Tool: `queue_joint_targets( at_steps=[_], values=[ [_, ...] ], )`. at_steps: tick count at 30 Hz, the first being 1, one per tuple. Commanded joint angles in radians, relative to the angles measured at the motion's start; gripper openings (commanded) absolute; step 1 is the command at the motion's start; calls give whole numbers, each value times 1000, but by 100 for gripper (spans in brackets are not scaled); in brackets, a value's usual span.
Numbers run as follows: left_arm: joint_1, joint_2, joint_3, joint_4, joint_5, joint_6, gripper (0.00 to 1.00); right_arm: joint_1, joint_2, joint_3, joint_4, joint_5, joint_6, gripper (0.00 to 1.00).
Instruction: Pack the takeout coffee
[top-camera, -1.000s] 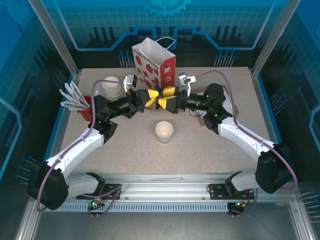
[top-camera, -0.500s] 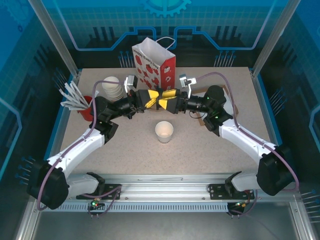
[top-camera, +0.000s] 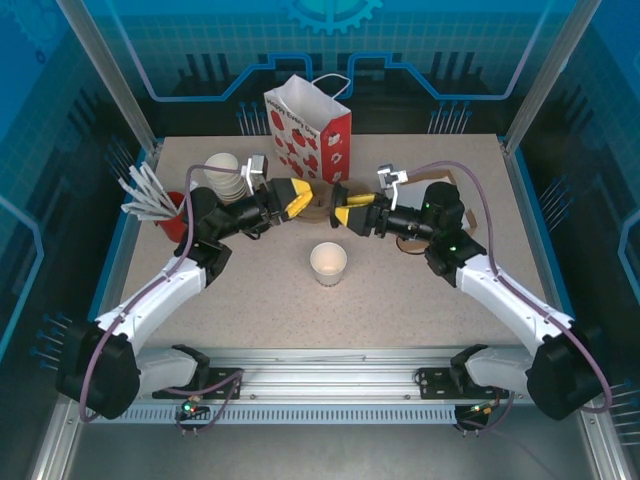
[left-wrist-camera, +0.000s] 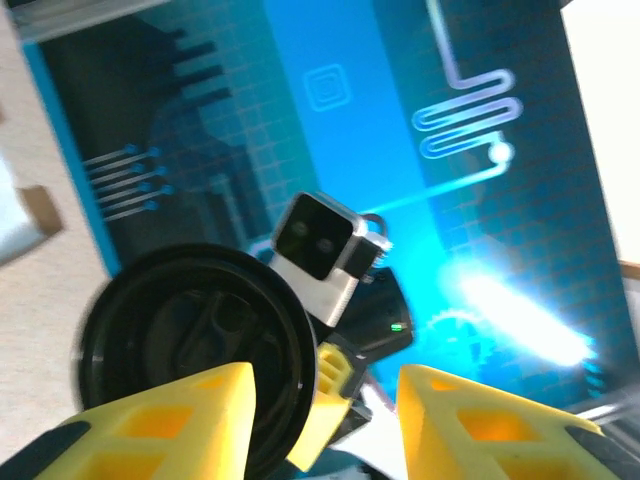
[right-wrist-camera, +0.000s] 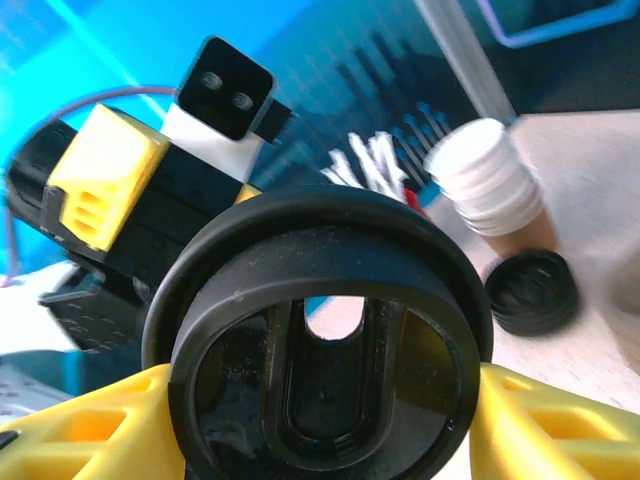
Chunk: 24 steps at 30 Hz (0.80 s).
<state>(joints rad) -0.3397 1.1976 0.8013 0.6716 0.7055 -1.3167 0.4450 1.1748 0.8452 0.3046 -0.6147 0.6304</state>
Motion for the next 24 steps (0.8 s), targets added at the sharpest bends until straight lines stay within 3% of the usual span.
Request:
queue_joint_targets(
  at_steps=[1,4,7,13,24],
  values=[
    [23,-67,48,-437,-67,328,47,16,-63,19,-365,201,-200,63],
    [20,-106,134,-838,-274,638,50,76,-75,72,-606,404,-322,63],
    [21,-123,144,-977,-419,784,53,146,-54,120,-760,552,-390,63],
    [21,-106,142,-1066,-532,883,59,264,108,291,-1006,712,-478,63],
    [28,-108,71,-1070,-646,926,68,349,406,566,-1219,715,-567,62]
  ],
)
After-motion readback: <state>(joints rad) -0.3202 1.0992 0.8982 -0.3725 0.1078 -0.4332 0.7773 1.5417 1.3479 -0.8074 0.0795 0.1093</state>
